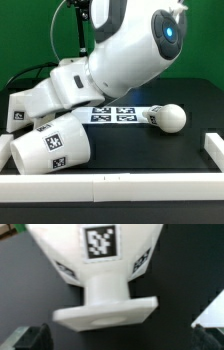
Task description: Assemble lamp
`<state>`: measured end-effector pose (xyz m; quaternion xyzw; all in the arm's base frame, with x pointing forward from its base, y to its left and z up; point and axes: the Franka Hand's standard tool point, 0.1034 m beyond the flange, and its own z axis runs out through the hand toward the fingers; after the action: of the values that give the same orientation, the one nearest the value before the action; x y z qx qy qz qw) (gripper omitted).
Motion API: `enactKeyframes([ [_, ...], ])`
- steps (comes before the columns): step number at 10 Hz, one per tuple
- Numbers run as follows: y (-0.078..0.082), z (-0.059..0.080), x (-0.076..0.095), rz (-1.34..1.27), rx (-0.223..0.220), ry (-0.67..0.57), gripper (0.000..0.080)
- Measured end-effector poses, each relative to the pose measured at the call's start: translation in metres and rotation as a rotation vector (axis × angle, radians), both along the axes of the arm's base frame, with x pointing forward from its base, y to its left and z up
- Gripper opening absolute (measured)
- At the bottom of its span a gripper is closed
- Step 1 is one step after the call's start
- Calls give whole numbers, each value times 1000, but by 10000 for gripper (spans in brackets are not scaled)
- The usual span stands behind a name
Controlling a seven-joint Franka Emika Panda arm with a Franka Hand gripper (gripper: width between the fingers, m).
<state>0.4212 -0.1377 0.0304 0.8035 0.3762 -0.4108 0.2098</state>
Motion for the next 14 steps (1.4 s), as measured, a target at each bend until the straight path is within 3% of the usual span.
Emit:
enactKeyframes([
  [4,-11,-3,-3,41,54,24,698],
  [9,-9,-3,-3,26,54,25,698],
  [12,-14,13,14,34,60,-18,698],
  [14,-9,6,12,34,94,-93,698],
])
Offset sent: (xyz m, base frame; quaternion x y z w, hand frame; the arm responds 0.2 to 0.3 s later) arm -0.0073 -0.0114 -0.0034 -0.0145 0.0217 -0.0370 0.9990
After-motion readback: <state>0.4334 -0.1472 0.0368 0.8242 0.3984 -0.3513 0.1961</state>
